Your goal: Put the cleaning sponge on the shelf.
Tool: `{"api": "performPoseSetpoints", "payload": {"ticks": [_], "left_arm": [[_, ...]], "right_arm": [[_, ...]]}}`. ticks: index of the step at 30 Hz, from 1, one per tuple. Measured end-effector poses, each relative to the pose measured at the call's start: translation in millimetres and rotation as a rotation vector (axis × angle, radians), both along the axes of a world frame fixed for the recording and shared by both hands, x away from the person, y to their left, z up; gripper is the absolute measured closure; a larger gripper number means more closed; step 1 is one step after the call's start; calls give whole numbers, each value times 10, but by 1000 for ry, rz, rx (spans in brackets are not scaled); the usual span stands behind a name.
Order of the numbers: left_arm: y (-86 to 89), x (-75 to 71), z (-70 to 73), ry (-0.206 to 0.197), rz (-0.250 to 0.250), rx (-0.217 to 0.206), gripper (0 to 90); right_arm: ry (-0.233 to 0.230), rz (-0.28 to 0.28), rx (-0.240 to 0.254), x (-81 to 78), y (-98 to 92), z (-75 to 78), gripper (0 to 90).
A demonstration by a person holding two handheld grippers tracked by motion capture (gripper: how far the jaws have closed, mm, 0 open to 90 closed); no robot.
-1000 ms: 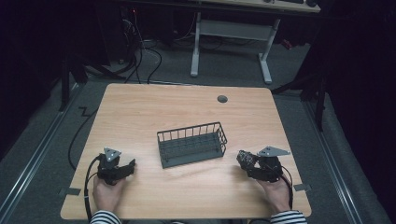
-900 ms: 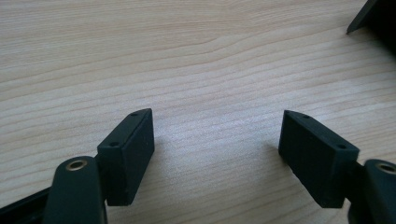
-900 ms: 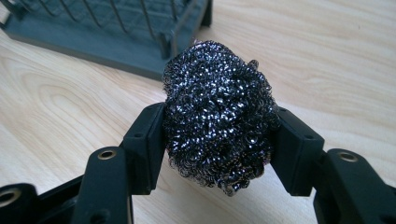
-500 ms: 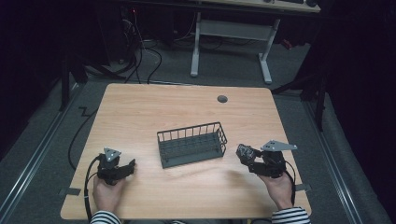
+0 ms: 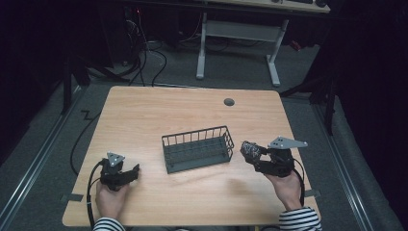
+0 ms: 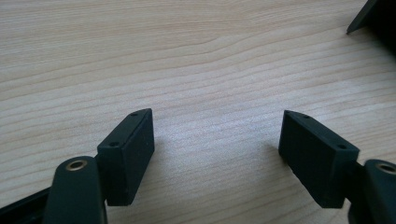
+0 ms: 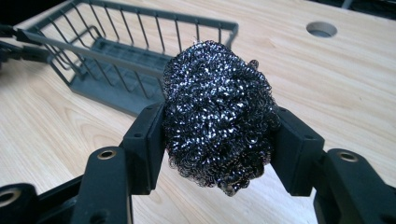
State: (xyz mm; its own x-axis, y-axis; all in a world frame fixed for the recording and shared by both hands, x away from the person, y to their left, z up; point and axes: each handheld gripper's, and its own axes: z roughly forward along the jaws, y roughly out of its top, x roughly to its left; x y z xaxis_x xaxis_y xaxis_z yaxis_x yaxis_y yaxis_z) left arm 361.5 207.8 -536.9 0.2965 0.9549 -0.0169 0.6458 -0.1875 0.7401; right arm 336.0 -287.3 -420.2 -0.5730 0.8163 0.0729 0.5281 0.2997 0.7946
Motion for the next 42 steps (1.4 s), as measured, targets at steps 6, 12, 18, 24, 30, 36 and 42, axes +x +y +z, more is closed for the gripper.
{"api": "performPoseSetpoints", "payload": {"ticks": [6,12,18,24,30,36,42], "left_arm": [[1,1,0,0,0,-1,270],[1,1,0,0,0,-1,271],[2,1,0,0,0,-2,271],[4,1,0,0,0,-3,271],[3,1,0,0,1,-2,271],[5,1,0,0,2,-4,271],[4,1,0,0,4,-3,271]], "right_arm": [[-7,26,12,44,74,107,423],[-19,47,32,95,146,201,423],[-15,57,36,152,222,259,423],[-22,81,37,230,328,327,422],[-15,105,39,332,483,335,423],[5,124,26,476,667,298,422],[23,134,11,604,844,214,420]]}}
